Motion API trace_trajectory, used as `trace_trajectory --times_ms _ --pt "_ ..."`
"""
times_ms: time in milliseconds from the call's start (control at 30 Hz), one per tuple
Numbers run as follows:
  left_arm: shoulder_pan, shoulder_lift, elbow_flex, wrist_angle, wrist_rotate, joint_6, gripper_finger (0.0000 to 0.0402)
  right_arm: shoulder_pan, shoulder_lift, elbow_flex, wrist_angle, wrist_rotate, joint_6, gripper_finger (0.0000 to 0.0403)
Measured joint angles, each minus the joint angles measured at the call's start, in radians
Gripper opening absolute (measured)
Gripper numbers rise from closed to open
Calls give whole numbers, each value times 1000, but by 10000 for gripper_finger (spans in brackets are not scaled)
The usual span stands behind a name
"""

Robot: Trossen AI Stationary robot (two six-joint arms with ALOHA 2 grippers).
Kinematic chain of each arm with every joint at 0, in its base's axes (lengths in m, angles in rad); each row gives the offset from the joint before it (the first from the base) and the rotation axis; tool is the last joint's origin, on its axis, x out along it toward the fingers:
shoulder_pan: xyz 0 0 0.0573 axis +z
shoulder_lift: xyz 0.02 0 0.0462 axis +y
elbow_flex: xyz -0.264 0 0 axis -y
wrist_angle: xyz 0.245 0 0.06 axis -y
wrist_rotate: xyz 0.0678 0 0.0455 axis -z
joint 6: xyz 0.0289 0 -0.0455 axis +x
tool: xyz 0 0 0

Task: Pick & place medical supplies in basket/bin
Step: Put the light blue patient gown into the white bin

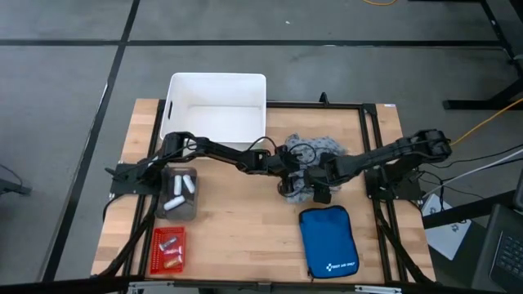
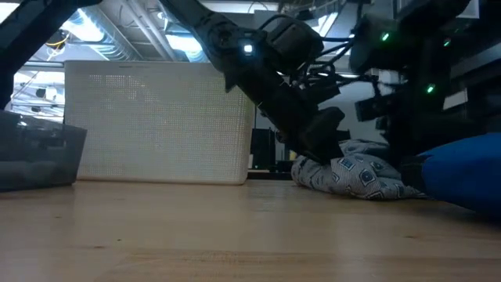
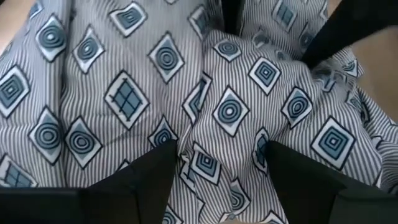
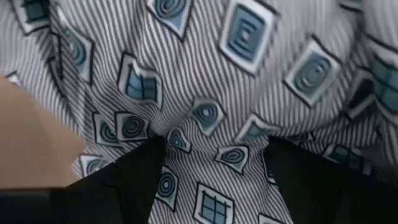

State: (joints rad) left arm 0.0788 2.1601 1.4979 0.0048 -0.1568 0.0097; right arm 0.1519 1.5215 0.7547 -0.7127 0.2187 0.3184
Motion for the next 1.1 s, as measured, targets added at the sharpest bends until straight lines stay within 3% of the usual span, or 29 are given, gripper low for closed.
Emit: trace_trajectory --times_ms 233,333,500,700,767,1100 --pt "5 32 0 4 26 -28 247 -42 68 10 21 -34 -33 258" --pt "5 68 3 20 33 -35 226 -44 49 6 32 -25 -22 231" --pt "5 135 3 67 71 -53 145 -45 37 8 49 -19 -18 165" --pt "1 127 2 79 90 -22 32 -45 36 9 56 3 -19 52" --pt "-1 117 4 78 114 -11 12 -45 35 10 55 6 -13 24" --pt "-42 110 169 -119 131 85 6 -9 28 26 22 70 74 25"
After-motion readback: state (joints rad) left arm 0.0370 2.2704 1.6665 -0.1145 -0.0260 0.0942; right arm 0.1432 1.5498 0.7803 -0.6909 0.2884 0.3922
